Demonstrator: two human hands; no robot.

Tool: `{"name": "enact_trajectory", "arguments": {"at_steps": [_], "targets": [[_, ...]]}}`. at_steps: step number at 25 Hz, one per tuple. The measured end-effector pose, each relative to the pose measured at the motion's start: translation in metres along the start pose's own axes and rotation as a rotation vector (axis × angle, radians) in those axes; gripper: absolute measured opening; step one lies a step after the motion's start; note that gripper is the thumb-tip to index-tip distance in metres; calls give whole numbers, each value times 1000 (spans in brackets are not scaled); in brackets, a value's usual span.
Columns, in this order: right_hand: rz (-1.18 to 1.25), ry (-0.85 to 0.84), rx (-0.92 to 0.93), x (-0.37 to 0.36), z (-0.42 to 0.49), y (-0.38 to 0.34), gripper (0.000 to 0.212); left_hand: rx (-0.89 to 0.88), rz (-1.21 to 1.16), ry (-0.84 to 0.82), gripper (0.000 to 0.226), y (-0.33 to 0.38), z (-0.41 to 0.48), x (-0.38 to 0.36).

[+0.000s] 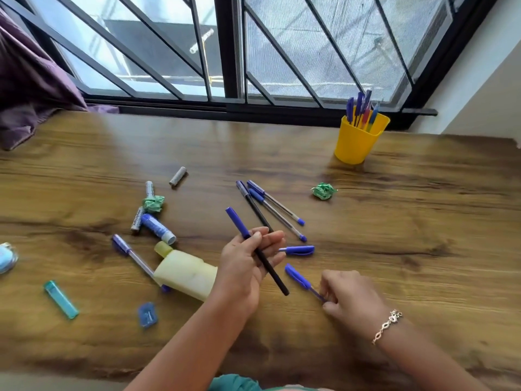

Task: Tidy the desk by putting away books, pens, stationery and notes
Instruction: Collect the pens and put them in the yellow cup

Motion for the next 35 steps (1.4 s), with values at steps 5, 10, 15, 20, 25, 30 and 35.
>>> {"name": "enact_trajectory", "arguments": {"at_steps": [5, 10, 15, 20, 25, 30, 35], "targets": [[417, 176, -59, 57, 3, -3, 15, 26, -21, -27, 18, -6, 1, 3], [428, 204, 89, 84, 18, -56, 13, 67, -68, -131, 10, -7, -7, -7], [583, 183, 175, 84, 44, -61, 11, 6, -146, -22, 9, 12, -4, 14], [-30, 328, 343, 51, 63, -77, 18, -42, -181, 54, 11, 26, -4, 32], [-286, 595, 503, 38, 51, -99, 14, -97, -218, 85, 12, 35, -4, 39], [-280, 758, 504, 64, 36, -91, 35, -126, -162, 118, 13, 42, -5, 43], [-180, 1045, 930, 116, -19, -91, 11, 90, -84, -16, 15, 23, -8, 21]]}}
Point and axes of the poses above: each hand's wrist, its own z-axis towards the middle knuckle, its own x-axis out of the back of the hand, y = z × x, the point moved 9 cm from there along z, towards the middle knuckle, and after that the axes turned 13 degrees about -z, right-handed, at the moved point
